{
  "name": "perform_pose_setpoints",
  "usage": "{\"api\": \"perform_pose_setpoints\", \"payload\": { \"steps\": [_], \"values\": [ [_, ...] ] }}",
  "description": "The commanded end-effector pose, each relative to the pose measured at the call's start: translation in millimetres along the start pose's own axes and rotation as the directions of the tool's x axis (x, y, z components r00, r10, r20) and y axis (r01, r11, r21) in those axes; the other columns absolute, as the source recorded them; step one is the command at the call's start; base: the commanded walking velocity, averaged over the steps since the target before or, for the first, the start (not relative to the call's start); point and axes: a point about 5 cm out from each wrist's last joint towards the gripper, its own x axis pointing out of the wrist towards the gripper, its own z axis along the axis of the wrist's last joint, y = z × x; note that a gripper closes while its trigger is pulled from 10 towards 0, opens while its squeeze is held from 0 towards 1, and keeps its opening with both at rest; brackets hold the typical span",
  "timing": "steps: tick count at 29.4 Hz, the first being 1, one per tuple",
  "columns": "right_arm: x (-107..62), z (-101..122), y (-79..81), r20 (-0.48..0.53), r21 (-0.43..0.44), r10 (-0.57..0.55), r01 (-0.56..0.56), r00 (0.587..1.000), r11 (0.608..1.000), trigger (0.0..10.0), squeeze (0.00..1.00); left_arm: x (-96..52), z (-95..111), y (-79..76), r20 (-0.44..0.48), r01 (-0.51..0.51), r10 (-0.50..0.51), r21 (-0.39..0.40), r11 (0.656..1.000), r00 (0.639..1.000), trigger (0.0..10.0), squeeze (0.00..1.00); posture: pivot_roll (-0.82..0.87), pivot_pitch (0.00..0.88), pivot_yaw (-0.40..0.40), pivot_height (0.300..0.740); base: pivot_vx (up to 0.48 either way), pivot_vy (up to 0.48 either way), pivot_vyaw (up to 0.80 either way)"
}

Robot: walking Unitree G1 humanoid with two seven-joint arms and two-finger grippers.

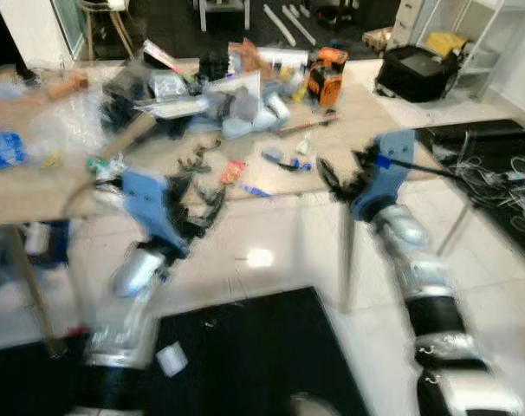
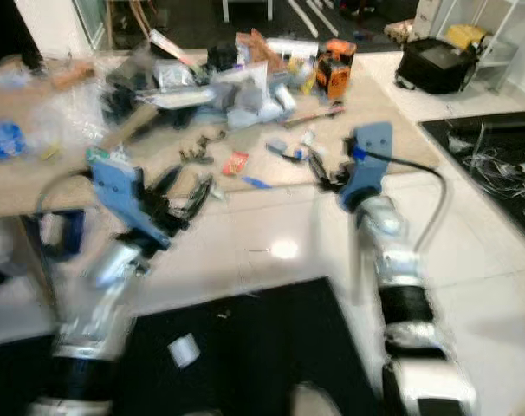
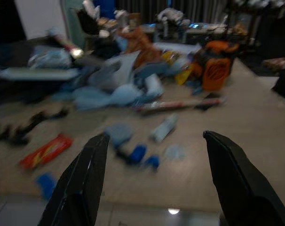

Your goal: Picking trash to rubbish bin

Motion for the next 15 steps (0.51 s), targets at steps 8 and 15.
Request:
{"api": "perform_pose_setpoints", "payload": {
  "steps": [8,15],
  "values": [
    [1.7,-5.4,-11.3,-0.043,-0.006,-0.085,0.085,0.995,0.996,10.0,0.00,-2.7,-3.0,2.5,-0.016,-0.008,0.008,0.012,1.000,1.000,10.0,0.00,-0.08,0.000,-0.018,0.740,0.480,0.000,-0.30],
    [1.7,-5.1,-15.0,-0.042,-0.002,-0.102,0.102,0.994,0.995,10.0,0.00,-2.6,-2.7,2.8,-0.016,-0.009,0.009,0.012,1.000,1.000,10.0,0.00,-0.08,0.000,-0.017,0.740,0.480,0.000,-0.79]
  ]
}}
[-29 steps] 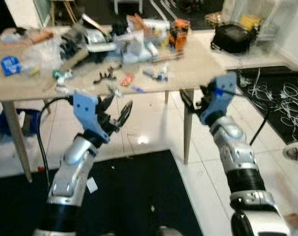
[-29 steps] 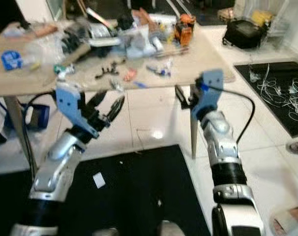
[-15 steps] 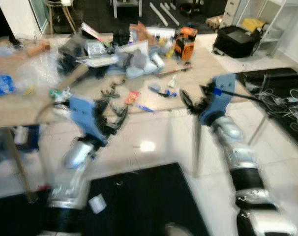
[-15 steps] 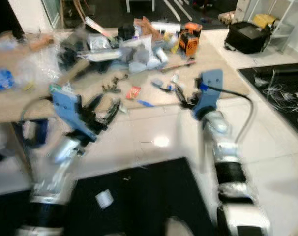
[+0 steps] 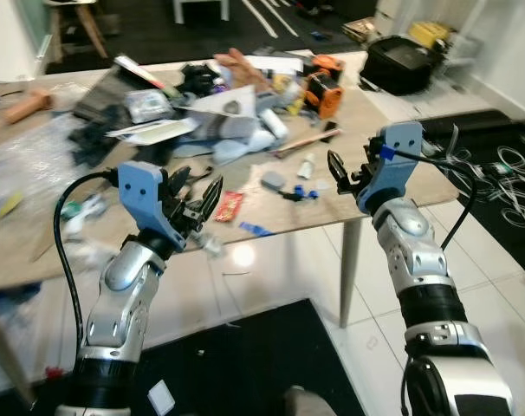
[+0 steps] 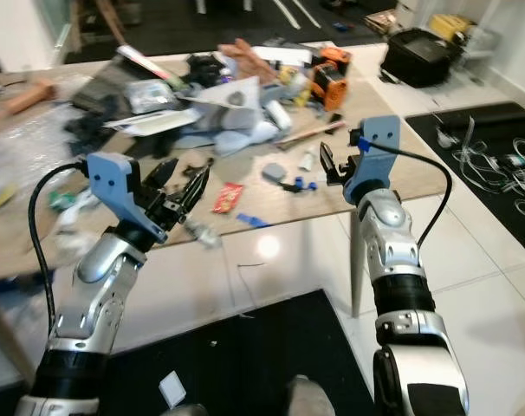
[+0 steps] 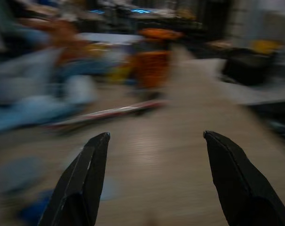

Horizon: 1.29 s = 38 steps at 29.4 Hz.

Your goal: Picking trash to rubbish bin

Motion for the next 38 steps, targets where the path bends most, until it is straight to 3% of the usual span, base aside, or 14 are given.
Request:
{"api": "perform_pose_setpoints", "payload": {
  "steps": [1,10,17,19,26,28,29,30,31,35,38],
  "values": [
    [1.5,3.3,0.7,0.015,0.029,-0.005,0.004,1.000,1.000,10.0,0.00,-3.4,-1.6,3.3,-0.014,-0.012,0.012,0.013,1.000,1.000,10.0,0.00,-0.08,0.000,-0.017,0.740,0.480,0.000,-0.71],
    [1.4,1.6,4.7,0.017,0.037,0.020,-0.020,1.000,0.999,10.0,0.00,-3.6,-1.7,3.9,-0.014,-0.016,0.016,0.014,1.000,1.000,10.0,0.00,-0.08,0.000,-0.017,0.740,0.480,0.000,0.00],
    [1.7,-7.2,6.7,-0.047,0.137,0.071,-0.064,0.996,0.988,10.0,0.00,-3.2,-1.7,4.9,-0.019,-0.026,0.027,0.013,1.000,0.999,10.0,0.00,-0.08,0.000,-0.017,0.740,0.432,0.000,0.00],
    [-2.1,-23.0,14.7,-0.166,0.207,0.201,-0.165,0.965,0.964,10.0,0.00,-3.7,0.8,8.3,-0.013,-0.038,0.038,0.026,0.999,0.999,10.0,0.00,-0.08,0.000,-0.017,0.740,0.000,0.000,0.00],
    [-5.8,-33.5,15.1,-0.245,0.245,0.258,-0.198,0.934,0.949,10.0,0.00,-5.8,4.3,14.0,-0.012,-0.047,0.048,0.053,0.997,0.999,10.0,0.00,-0.08,0.000,-0.017,0.740,0.000,0.000,0.00],
    [-10.9,-39.6,16.2,-0.305,0.271,0.330,-0.250,0.893,0.929,10.0,0.00,-8.1,7.5,18.0,-0.013,-0.043,0.044,0.088,0.995,0.999,10.0,0.00,-0.08,0.000,-0.015,0.740,0.000,0.000,0.00],
    [-10.9,-39.6,16.2,-0.305,0.271,0.330,-0.250,0.893,0.929,10.0,0.00,-8.1,7.5,18.0,-0.013,-0.043,0.044,0.088,0.995,0.999,10.0,0.00,-0.08,0.000,-0.015,0.740,0.000,0.000,0.00],
    [-16.2,-45.9,16.2,-0.366,0.293,0.382,-0.285,0.849,0.913,10.0,0.00,-9.6,10.0,19.5,-0.017,-0.021,0.023,0.120,0.993,1.000,10.0,0.00,-0.08,0.000,-0.015,0.740,0.000,0.000,0.00],
    [-17.9,-48.1,15.4,-0.382,0.288,0.390,-0.292,0.838,0.912,10.0,0.00,-10.1,11.1,19.6,-0.018,-0.006,0.008,0.131,0.991,1.000,10.0,0.00,-0.08,0.000,-0.015,0.740,0.000,0.000,0.00],
    [-18.7,-49.2,11.1,-0.392,0.300,0.383,-0.277,0.836,0.913,10.0,0.00,-11.1,15.3,19.6,-0.016,0.041,-0.038,0.162,0.986,0.999,10.0,0.00,-0.09,0.000,-0.011,0.740,0.000,0.000,0.00],
    [-17.5,-52.6,7.0,-0.409,0.339,0.362,-0.229,0.838,0.912,10.0,0.00,-14.4,20.3,16.1,-0.028,0.135,-0.132,0.206,0.969,0.991,10.0,0.00,-0.09,0.000,-0.010,0.740,0.000,0.000,0.00]
  ]
}}
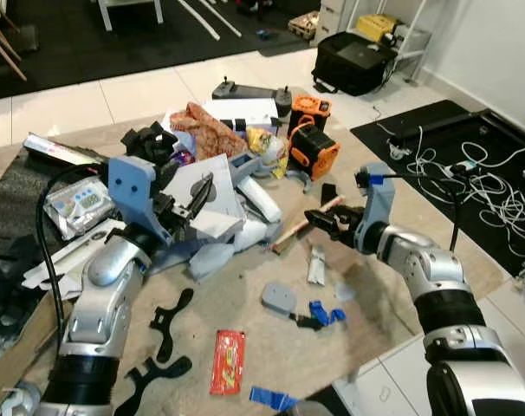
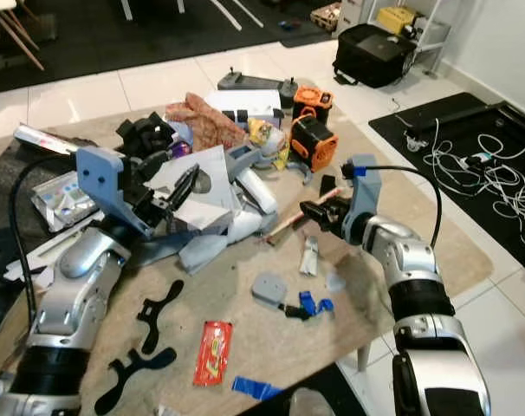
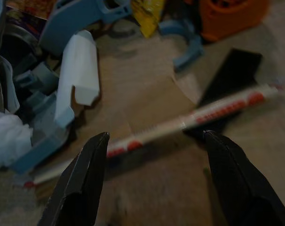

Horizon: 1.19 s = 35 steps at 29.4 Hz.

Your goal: Picking trash to rubbish bin

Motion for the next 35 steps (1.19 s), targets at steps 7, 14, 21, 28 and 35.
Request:
{"api": "perform_pose_setpoints", "payload": {
  "steps": [7,14,21,28,35],
  "values": [
    [1.5,-3.0,-12.2,-0.045,0.068,-0.086,0.089,0.995,0.994,10.0,0.00,-10.1,5.8,-8.6,-0.032,0.198,-0.196,0.116,0.973,0.980,10.0,0.00,-0.09,0.000,-0.010,0.740,0.000,0.000,0.00],
    [-0.4,-4.6,-24.4,-0.050,0.121,-0.204,0.209,0.978,0.970,10.0,0.00,-19.8,0.4,-19.9,-0.118,0.352,-0.337,0.134,0.926,0.934,10.0,0.00,-0.08,0.000,-0.010,0.740,0.000,0.000,0.00],
    [-1.7,9.3,-35.6,0.044,0.227,-0.294,0.277,0.955,0.934,10.0,0.00,-26.0,-5.8,-23.6,-0.201,0.442,-0.410,0.154,0.884,0.890,10.0,0.00,-0.08,0.000,-0.009,0.740,0.000,0.000,0.00],
    [-1.6,32.0,-32.3,0.173,0.299,-0.185,0.127,0.967,0.946,10.0,0.00,-30.5,-9.4,-25.4,-0.234,0.485,-0.445,0.153,0.861,0.864,10.0,0.00,-0.07,0.000,-0.012,0.740,0.000,0.000,0.00],
    [8.8,27.3,-26.5,0.080,0.275,-0.180,0.152,0.980,0.949,10.0,0.00,-36.1,-7.6,-25.5,-0.256,0.514,-0.468,0.157,0.843,0.846,10.0,0.00,-0.05,0.000,-0.019,0.740,0.000,0.000,0.00]
  ]
}}
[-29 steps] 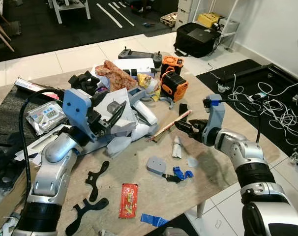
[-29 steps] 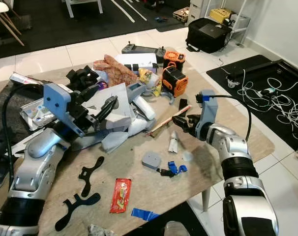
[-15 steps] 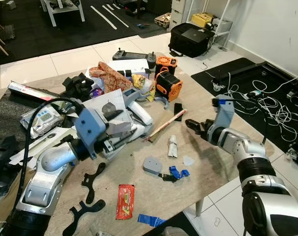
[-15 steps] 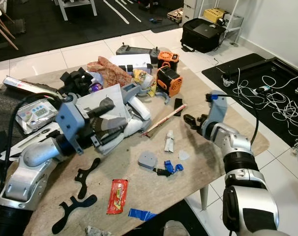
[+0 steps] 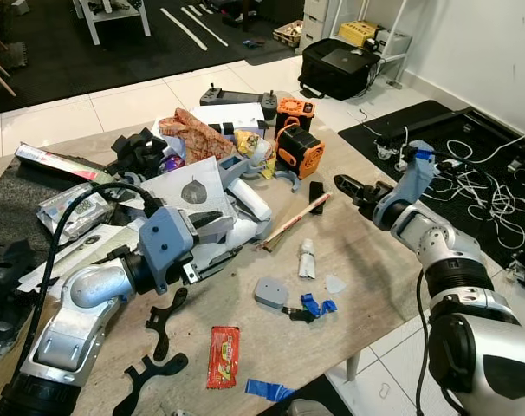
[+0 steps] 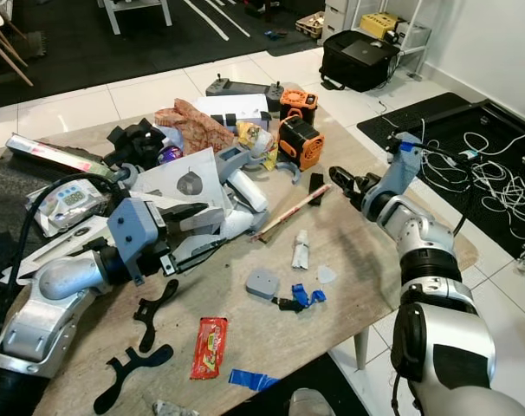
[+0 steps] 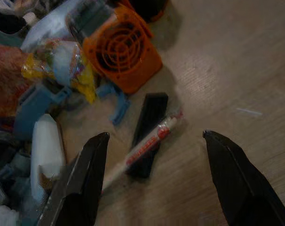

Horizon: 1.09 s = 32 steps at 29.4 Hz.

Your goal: Picking trash to rubbish bin

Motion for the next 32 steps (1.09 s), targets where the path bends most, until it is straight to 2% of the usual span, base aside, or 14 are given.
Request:
{"api": "perform_pose_setpoints", "payload": {
  "steps": [1,6,8,10,11,12,13,14,16,21,25,32],
  "values": [
    [5.0,-5.1,4.1,-0.069,-0.035,-0.023,0.021,0.997,0.999,10.0,0.00,-6.4,1.4,-2.2,-0.029,0.044,-0.043,0.020,0.999,0.999,10.0,0.00,-0.05,0.000,-0.017,0.740,0.000,0.000,0.00],
    [9.2,-4.7,10.9,-0.109,-0.053,-0.017,0.011,0.994,0.999,10.0,0.00,-13.7,7.2,-2.4,-0.042,0.077,-0.076,0.029,0.997,0.996,10.0,0.00,-0.05,0.000,-0.008,0.740,0.000,0.000,0.00],
    [10.3,5.8,18.1,-0.100,-0.071,0.033,-0.040,0.994,0.997,10.0,0.00,-23.8,21.6,-6.8,-0.036,0.118,-0.117,0.036,0.992,0.993,10.0,0.00,-0.05,0.000,0.010,0.740,0.000,0.000,0.00],
    [10.3,5.8,18.1,-0.100,-0.071,0.033,-0.040,0.994,0.997,10.0,0.00,-23.8,21.6,-6.8,-0.036,0.118,-0.117,0.036,0.992,0.993,10.0,0.00,-0.05,0.000,0.010,0.740,0.000,0.000,0.00],
    [10.3,9.0,21.5,-0.110,-0.095,0.061,-0.072,0.992,0.993,10.0,0.00,-27.2,30.8,-8.3,-0.025,0.135,-0.134,0.036,0.990,0.991,10.0,0.00,-0.05,0.000,0.012,0.740,0.000,0.000,0.00],
    [10.3,9.0,21.5,-0.110,-0.095,0.061,-0.072,0.992,0.993,10.0,0.00,-27.2,30.8,-8.3,-0.025,0.135,-0.134,0.036,0.990,0.991,10.0,0.00,-0.05,0.000,0.012,0.740,0.000,0.000,0.00],
    [10.8,9.0,27.3,-0.136,-0.115,0.100,-0.116,0.986,0.987,10.0,0.00,-29.2,39.9,-8.1,-0.015,0.147,-0.146,0.042,0.988,0.989,10.0,0.00,-0.04,0.000,0.013,0.740,0.000,0.000,0.00],
    [10.8,9.0,27.3,-0.136,-0.115,0.100,-0.116,0.986,0.987,10.0,0.00,-29.2,39.9,-8.1,-0.015,0.147,-0.146,0.042,0.988,0.989,10.0,0.00,-0.04,0.000,0.013,0.740,0.000,0.000,0.00],
    [12.8,2.5,41.7,-0.218,-0.136,0.178,-0.210,0.960,0.968,10.0,0.00,-31.1,53.9,-5.4,-0.006,0.155,-0.155,0.064,0.986,0.988,10.0,0.00,-0.04,0.052,0.007,0.740,0.000,0.000,0.00],
    [13.2,-6.5,56.0,-0.307,-0.120,0.221,-0.268,0.926,0.956,10.0,0.00,-35.9,65.5,-5.0,-0.007,0.154,-0.154,0.087,0.984,0.988,10.0,0.00,-0.05,0.094,-0.006,0.740,0.000,0.000,0.00],
    [9.3,-7.3,57.9,-0.335,-0.106,0.225,-0.274,0.915,0.956,10.0,0.00,-40.4,74.9,-10.4,0.006,0.162,-0.163,0.071,0.984,0.987,10.0,0.00,-0.04,0.119,-0.007,0.740,0.000,0.000,0.00],
    [-0.7,-0.9,43.4,-0.352,-0.049,0.134,-0.161,0.926,0.986,10.0,0.00,-49.8,89.2,-34.3,-0.004,0.265,-0.265,0.016,0.964,0.964,10.0,0.00,-0.04,0.184,-0.007,0.740,0.000,0.000,0.00]
  ]
}}
